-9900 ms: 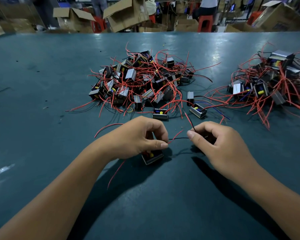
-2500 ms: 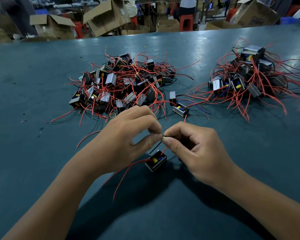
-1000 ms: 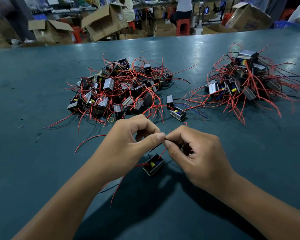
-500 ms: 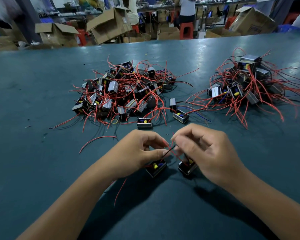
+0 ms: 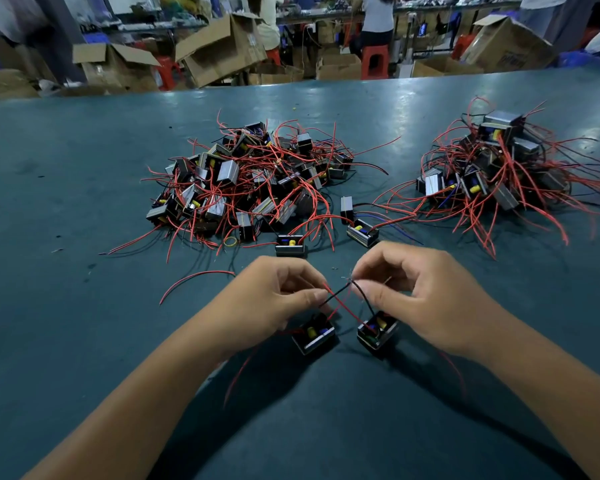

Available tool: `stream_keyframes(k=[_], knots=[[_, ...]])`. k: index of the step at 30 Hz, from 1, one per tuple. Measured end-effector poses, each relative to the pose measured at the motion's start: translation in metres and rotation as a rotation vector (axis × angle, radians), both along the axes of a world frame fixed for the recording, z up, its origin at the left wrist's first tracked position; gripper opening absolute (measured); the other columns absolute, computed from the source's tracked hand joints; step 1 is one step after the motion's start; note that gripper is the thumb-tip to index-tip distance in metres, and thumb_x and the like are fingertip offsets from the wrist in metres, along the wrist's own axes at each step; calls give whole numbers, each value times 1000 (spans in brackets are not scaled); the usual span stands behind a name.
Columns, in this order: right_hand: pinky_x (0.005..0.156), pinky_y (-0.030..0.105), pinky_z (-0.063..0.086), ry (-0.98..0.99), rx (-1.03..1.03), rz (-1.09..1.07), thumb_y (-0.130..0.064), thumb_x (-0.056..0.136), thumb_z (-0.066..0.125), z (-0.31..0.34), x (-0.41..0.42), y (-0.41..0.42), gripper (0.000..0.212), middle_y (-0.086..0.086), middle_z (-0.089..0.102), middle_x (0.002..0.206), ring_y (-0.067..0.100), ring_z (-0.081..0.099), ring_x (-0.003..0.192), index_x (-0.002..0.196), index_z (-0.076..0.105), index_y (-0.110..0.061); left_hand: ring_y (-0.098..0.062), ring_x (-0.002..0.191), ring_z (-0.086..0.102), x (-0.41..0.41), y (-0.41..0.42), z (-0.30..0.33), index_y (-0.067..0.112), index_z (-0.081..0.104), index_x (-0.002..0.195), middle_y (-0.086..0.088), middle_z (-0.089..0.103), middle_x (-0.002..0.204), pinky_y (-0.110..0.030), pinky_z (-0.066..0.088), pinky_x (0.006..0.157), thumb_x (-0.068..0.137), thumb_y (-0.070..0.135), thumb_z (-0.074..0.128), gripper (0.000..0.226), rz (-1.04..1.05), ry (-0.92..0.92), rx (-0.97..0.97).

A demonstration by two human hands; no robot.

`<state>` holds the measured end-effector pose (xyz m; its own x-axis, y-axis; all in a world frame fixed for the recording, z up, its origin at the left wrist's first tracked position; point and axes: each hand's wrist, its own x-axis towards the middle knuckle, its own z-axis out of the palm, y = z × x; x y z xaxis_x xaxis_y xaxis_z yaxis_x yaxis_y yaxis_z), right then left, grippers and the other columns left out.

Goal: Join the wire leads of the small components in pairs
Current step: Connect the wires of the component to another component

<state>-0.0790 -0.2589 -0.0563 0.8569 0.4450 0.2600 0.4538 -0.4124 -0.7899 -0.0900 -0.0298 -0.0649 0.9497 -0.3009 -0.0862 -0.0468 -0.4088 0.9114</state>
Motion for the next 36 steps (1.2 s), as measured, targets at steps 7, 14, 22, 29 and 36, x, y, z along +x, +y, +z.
stream_keyframes(k=[7,14,22,29,36], knots=[[62,43,53,50,-101,188,-42,75,80,4,-8,1,21,-12,71,80,25,61,62,87,66,-31,-22,78,61,0,-5,0,14,73,103,-10,76,93,-42,49,73,82,18,80,23,-131,21,-79],[63,28,52,17,-102,166,-29,86,73,0,-8,-1,8,-7,68,70,10,63,63,82,66,-28,-2,61,55,2,-1,2,19,73,96,3,75,83,-14,42,61,87,9,76,14,-221,27,-17],[63,20,52,217,140,39,-16,93,66,-7,-9,7,9,3,73,73,11,67,64,84,67,-18,-13,71,61,3,16,5,18,71,95,-2,70,76,-27,47,68,93,20,70,3,-211,16,-6],[57,24,55,434,425,-31,-2,93,62,-10,-14,18,6,11,71,71,18,66,61,95,66,-6,-9,55,51,3,8,2,20,65,98,1,66,71,-18,40,52,95,26,66,7,-165,-51,-46],[51,22,50,382,484,-104,-5,95,60,-12,-18,26,9,4,69,68,13,61,60,93,69,-8,-13,53,47,0,1,0,18,73,101,0,66,71,-20,37,50,98,30,58,19,-109,-110,-73]])
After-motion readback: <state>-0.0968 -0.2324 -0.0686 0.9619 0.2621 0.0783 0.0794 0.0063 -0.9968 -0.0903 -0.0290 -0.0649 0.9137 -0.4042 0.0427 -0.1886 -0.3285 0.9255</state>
